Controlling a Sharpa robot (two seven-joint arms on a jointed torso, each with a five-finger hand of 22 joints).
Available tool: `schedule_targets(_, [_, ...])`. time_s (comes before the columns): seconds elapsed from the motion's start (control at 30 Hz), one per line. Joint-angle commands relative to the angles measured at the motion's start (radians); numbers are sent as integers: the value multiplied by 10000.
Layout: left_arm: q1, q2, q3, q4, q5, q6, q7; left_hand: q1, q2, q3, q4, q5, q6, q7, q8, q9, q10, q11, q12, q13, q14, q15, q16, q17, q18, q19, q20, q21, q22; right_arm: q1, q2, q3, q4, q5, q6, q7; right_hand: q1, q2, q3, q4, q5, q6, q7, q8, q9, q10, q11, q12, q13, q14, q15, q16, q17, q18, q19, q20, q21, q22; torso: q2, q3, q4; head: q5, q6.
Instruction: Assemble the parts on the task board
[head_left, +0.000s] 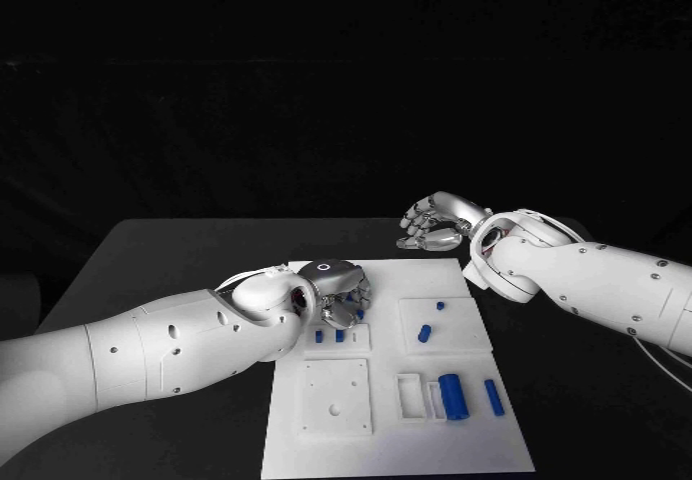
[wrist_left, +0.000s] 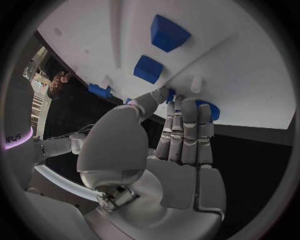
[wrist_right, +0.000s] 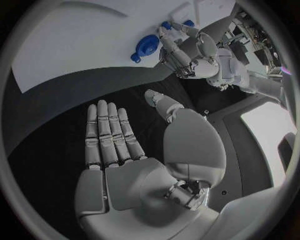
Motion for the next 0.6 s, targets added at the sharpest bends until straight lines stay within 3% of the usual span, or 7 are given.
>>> schedule_targets(0.03, [-66,29,-44,12,0,526,-20,-7,184,-74,2,107,248,-74,133,2,266,-41,32,76,110,-65,119,38,109,86,-640,86,30,-3,18,6,-11,3,101,104,76,0,-11,35,65,-16,151,27,-16,65,11,-35,-20,53,23,-59,-15,-41,52,54,-48,17,-4,-5,-2,24,-4])
schedule_targets(0.3, [-73,10,-44,16,6,349,-14,21,300,-58,-68,202,396,-133,202,0,422,-107,59,112,178,-129,195,55,118,137,-683,110,51,-3,28,6,-11,-2,135,87,72,4,-33,45,75,-10,150,34,-21,101,8,-54,-78,74,24,-69,-38,-62,-12,69,-93,33,-3,-12,9,10,-6])
schedule_targets(0.37, [-73,10,-44,23,6,344,0,122,543,-33,-213,459,586,-192,296,14,623,-227,110,158,658,-259,623,220,160,328,-761,207,85,-3,31,6,-8,-5,133,92,65,29,-48,66,92,22,138,54,-19,158,-3,-53,-117,122,5,-60,-53,-69,-30,73,-94,71,-3,-12,9,10,-6])
schedule_targets(0.6, [-77,14,-44,34,6,290,-21,50,687,-34,-344,498,719,-234,345,-9,770,-282,88,187,741,-311,726,228,155,435,-822,203,79,-3,27,6,-7,-6,119,99,67,29,-56,70,105,27,135,58,-21,173,-6,-62,-143,131,1,-66,-65,-70,-40,72,-97,89,-6,-12,1,17,-8])
